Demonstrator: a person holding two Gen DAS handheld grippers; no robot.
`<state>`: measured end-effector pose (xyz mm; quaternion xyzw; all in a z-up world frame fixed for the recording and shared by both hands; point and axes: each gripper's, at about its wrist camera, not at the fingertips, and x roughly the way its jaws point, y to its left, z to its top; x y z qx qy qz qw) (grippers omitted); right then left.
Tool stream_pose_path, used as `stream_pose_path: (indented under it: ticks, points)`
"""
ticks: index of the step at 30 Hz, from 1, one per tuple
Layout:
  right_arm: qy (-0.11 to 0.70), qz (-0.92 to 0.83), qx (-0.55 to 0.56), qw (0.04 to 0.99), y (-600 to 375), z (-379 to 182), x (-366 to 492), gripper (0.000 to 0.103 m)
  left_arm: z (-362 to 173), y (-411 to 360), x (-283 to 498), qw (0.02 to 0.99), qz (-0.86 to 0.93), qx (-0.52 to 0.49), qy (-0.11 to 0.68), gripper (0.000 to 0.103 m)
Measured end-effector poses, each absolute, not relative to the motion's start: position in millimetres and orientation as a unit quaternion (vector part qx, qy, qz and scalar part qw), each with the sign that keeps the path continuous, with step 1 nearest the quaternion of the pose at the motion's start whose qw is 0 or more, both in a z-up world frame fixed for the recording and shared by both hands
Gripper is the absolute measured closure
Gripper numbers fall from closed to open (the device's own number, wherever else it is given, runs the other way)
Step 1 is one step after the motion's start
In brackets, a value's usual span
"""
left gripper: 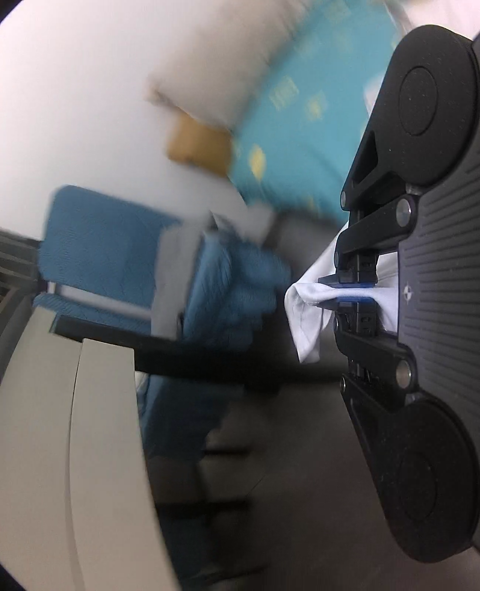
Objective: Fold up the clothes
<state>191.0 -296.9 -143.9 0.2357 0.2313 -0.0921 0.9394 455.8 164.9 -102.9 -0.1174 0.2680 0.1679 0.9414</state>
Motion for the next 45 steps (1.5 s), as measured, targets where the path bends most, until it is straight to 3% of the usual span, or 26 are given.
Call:
stream_pose_path:
  ticks: [3,5,7,21,24,28,30,32,34,39,45]
  points:
    - [0.233,-0.093,0.223,0.942,-296,-146,195,0.030,-122,162,469,0.937,0.170,-0.108,0.286,0.092]
    - [0.232,-0.091,0.212,0.945,-294,-147,197,0.030,-131,161,467,0.936,0.158,-0.119,0.291,0.066]
    - [0.230,-0.088,0.202,0.948,-292,-148,200,0.030,-135,159,457,0.936,0.139,-0.119,0.302,0.056]
    - [0.210,-0.063,0.200,0.955,-286,-128,182,0.030,-137,164,213,0.832,-0.053,-0.163,0.528,0.041]
    - [0.205,-0.063,0.189,0.958,-282,-121,172,0.030,-144,160,180,0.808,-0.068,-0.160,0.563,0.041]
    - [0.204,-0.067,0.172,0.961,-278,-116,159,0.030,-147,156,162,0.794,-0.082,-0.150,0.583,0.050]
    - [0.207,-0.068,0.167,0.962,-277,-114,153,0.030,-150,148,158,0.786,-0.095,-0.146,0.593,0.060]
    - [0.209,-0.067,0.163,0.962,-277,-112,148,0.030,-154,147,150,0.785,-0.098,-0.134,0.597,0.083]
    - [0.209,-0.067,0.158,0.963,-276,-111,144,0.030,-150,143,146,0.787,-0.100,-0.107,0.599,0.097]
    - [0.204,-0.072,0.160,0.963,-278,-109,140,0.030,-138,169,130,0.783,-0.040,-0.122,0.609,0.099]
    - [0.209,-0.081,0.171,0.959,-285,-114,145,0.030,-140,173,126,0.771,0.064,-0.058,0.631,0.098]
